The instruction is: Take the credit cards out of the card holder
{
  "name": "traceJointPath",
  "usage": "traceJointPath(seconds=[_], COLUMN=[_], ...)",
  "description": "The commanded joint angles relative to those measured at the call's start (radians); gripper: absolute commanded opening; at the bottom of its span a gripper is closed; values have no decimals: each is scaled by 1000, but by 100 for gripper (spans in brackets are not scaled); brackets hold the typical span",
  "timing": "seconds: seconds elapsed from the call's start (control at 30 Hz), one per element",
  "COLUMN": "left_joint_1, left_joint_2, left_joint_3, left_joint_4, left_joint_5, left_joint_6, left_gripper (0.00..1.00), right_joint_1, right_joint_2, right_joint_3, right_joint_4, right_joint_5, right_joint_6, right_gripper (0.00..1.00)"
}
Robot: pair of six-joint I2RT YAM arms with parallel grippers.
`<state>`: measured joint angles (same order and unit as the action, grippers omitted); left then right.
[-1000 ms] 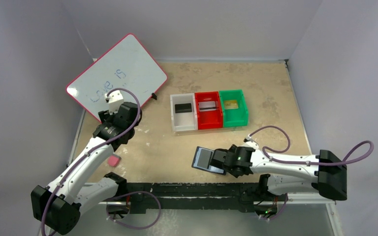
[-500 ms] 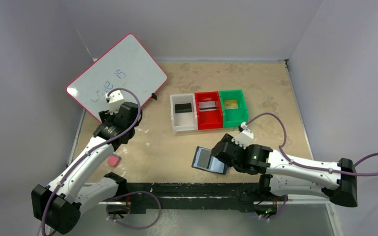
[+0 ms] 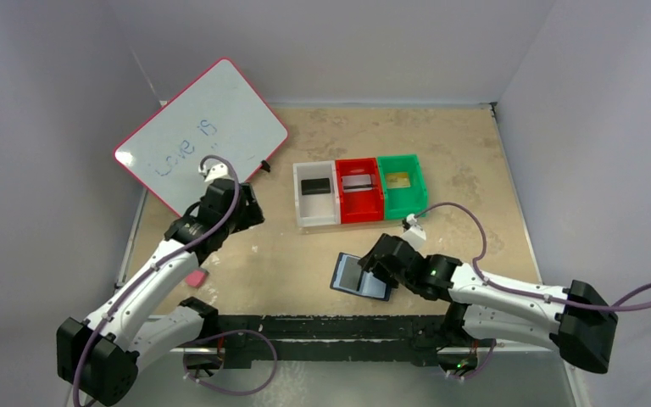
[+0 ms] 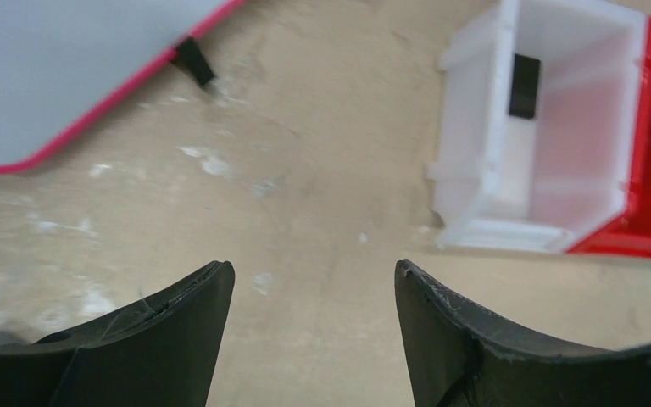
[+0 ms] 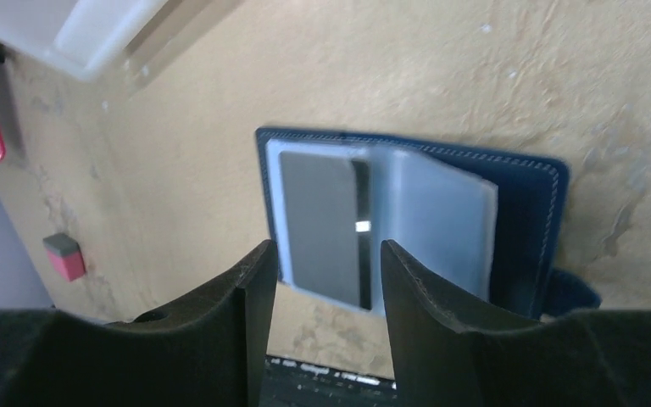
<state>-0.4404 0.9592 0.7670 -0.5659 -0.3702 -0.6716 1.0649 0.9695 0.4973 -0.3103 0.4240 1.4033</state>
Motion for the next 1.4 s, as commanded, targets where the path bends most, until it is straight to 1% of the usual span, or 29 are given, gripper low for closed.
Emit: traceJointPath(seconds=[0.0, 0.13, 0.2, 0.3, 0.43, 0.67, 0.83, 1.03, 1.1, 1.23, 1.37], left_joint_1=[-13, -90, -158, -254, -329, -385, -411, -452, -467, -500, -525], left_joint_2=[18, 72, 94, 124, 149, 178, 225, 274, 293, 331, 337], left_joint_3=[-21, 10, 18, 17, 3, -1, -6, -13, -5, 7, -18], left_joint_4=[159, 135, 135, 157, 194, 239, 268, 315, 318, 322, 337], left_joint_5=[290, 278, 253, 231, 215, 213, 231, 237, 237, 219, 178], left_joint_6=[-90, -69, -75, -101, -129, -139, -153, -178, -179, -194, -255], left_gripper=[69, 69, 68, 65, 63, 62, 60, 56, 54, 51, 47], right_joint_1=[-93, -109, -117, -126, -136, -140, -141, -141, -140, -141, -140], right_joint_2=[-2, 10, 19, 35, 59, 133, 173, 252, 289, 355, 366], right_joint_3=[-73, -107, -118, -123, -135, -157, -187, -198, -180, -131, -101], right_joint_4=[195, 257, 283, 276, 261, 325, 448, 566, 577, 560, 541], right_joint_5=[-172, -208, -230, -232, -228, -269, -303, -323, -330, -329, -329], right_joint_6=[-112, -123, -131, -122, -105, -108, -103, -91, -92, -110, -137], right_gripper=[50, 50, 50, 48, 47, 44, 39, 35, 34, 35, 37])
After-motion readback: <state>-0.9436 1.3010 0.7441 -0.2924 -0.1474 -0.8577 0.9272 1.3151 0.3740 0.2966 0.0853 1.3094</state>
